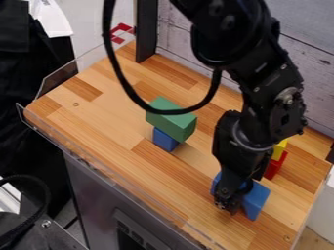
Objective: Take the blue object and put it on top of the other
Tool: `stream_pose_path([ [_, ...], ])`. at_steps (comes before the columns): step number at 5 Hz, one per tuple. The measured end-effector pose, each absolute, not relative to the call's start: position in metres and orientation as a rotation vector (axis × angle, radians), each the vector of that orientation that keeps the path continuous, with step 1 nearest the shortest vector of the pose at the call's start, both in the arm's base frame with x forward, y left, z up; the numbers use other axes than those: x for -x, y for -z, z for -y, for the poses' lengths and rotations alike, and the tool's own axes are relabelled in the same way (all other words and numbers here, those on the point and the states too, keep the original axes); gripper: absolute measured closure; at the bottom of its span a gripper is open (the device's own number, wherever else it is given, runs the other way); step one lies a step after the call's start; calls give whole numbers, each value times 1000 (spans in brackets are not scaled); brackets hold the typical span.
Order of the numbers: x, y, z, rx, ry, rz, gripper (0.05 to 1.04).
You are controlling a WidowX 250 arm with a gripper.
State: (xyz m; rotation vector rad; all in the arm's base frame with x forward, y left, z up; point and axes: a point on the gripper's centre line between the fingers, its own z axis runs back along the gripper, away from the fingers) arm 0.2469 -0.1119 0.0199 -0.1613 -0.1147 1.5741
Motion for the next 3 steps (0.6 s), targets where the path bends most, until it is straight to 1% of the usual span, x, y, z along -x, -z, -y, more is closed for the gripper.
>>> stream_pose_path([
  [1, -246, -17, 110, 156, -1582, 108, 421],
  [2, -247, -17, 111, 167, -1582, 109, 507],
  [3, -247, -18, 110, 163, -1578, 122, 507],
])
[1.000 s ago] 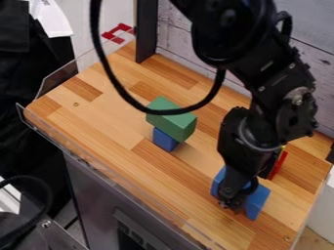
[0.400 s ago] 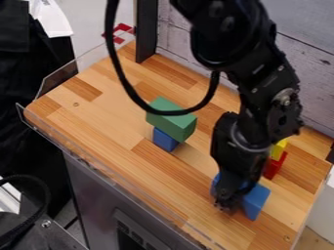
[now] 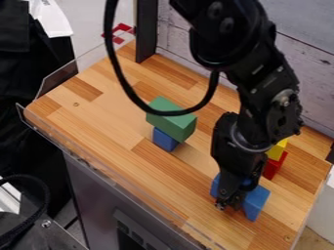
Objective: Take the blue object and put it on top of the other
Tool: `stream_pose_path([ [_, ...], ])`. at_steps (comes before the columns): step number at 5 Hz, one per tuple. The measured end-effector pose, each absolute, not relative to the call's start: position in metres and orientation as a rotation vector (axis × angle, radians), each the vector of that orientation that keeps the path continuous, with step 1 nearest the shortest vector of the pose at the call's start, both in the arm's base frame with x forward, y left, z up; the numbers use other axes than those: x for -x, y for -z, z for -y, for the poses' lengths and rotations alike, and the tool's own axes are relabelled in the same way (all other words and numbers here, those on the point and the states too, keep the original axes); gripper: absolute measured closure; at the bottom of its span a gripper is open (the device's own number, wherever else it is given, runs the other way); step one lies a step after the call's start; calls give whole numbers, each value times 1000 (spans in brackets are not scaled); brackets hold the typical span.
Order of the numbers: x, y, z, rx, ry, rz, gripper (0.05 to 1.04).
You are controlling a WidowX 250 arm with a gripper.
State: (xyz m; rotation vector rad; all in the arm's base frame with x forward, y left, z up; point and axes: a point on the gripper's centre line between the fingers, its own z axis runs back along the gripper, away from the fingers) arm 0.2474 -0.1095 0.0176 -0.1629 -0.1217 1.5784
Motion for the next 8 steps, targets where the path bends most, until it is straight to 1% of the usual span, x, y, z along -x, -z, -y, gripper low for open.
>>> stream_pose_path([
  [1, -243, -27, 103, 106, -1550, 138, 507],
  [2, -237, -59, 99, 72, -1389, 78, 507],
  [3, -234, -91, 88, 44, -1356, 102, 507],
  [4, -233, -103, 78, 52, -1365, 119, 507],
  [6, -242, -104, 48, 80, -1410, 85, 507],
  [7, -242, -104, 34, 61, -1436, 82, 507],
  [8, -244, -105, 21, 66, -1440, 79, 507],
])
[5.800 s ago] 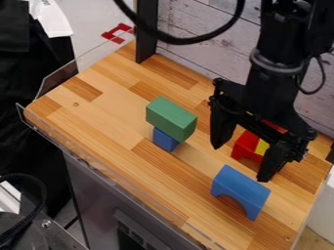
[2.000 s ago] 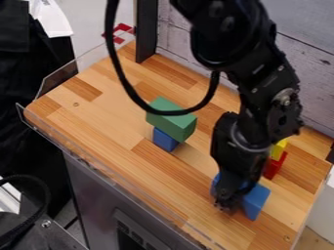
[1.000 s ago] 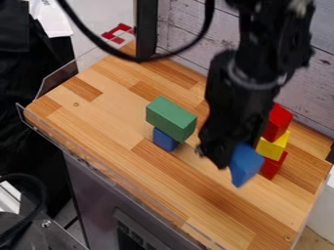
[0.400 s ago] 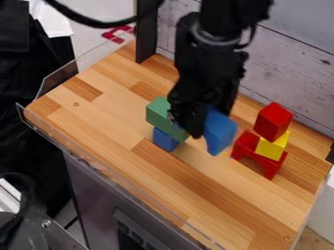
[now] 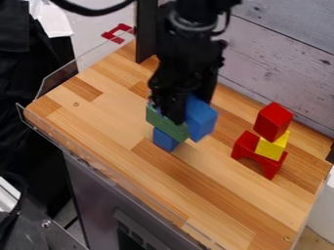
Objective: Take the blue object and put it on top of the other
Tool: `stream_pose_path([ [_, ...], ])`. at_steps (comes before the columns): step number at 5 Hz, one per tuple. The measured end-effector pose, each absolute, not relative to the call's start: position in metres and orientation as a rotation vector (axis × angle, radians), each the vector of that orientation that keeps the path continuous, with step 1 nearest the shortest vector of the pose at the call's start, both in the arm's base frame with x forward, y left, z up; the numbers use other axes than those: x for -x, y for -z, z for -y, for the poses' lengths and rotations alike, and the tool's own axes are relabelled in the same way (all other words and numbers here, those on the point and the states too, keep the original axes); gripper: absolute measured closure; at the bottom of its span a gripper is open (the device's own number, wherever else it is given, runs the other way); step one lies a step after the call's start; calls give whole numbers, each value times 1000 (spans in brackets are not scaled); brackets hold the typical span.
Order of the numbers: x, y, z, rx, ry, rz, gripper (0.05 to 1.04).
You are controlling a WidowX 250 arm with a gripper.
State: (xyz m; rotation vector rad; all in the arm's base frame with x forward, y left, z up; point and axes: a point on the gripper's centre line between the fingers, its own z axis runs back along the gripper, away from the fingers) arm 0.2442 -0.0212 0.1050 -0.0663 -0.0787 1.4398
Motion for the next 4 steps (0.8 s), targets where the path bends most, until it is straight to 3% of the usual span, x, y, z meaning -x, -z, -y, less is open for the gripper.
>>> stream_pose_path([
  [4, -262, -90, 0, 92, -1475, 60, 507],
])
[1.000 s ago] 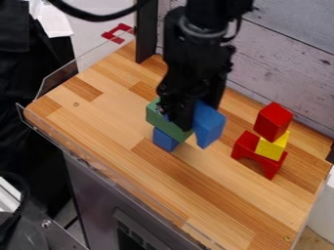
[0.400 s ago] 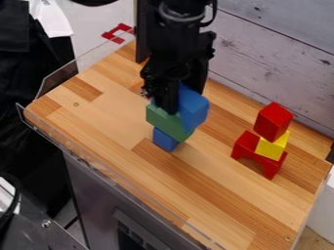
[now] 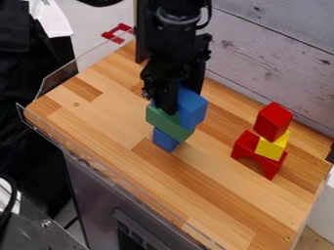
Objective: Take the blue object and put it on top of the other
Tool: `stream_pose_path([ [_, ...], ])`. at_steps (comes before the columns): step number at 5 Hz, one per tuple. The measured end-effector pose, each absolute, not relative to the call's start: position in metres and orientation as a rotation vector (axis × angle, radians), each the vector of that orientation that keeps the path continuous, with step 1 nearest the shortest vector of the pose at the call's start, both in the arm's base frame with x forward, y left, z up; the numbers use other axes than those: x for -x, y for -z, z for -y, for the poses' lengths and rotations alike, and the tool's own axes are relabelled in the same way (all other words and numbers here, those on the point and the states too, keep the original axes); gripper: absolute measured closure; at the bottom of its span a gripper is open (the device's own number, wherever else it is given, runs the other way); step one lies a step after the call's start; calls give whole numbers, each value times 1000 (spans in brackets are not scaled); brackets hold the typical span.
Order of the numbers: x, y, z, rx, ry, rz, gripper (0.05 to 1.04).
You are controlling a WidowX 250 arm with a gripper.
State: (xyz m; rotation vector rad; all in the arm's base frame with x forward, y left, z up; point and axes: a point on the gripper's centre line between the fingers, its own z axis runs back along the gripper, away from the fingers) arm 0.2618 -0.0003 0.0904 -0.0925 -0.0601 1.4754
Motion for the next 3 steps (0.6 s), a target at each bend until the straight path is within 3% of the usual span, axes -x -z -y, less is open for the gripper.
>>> stream_pose_path([
  [3, -270, -81, -12, 86, -1509, 27, 507],
])
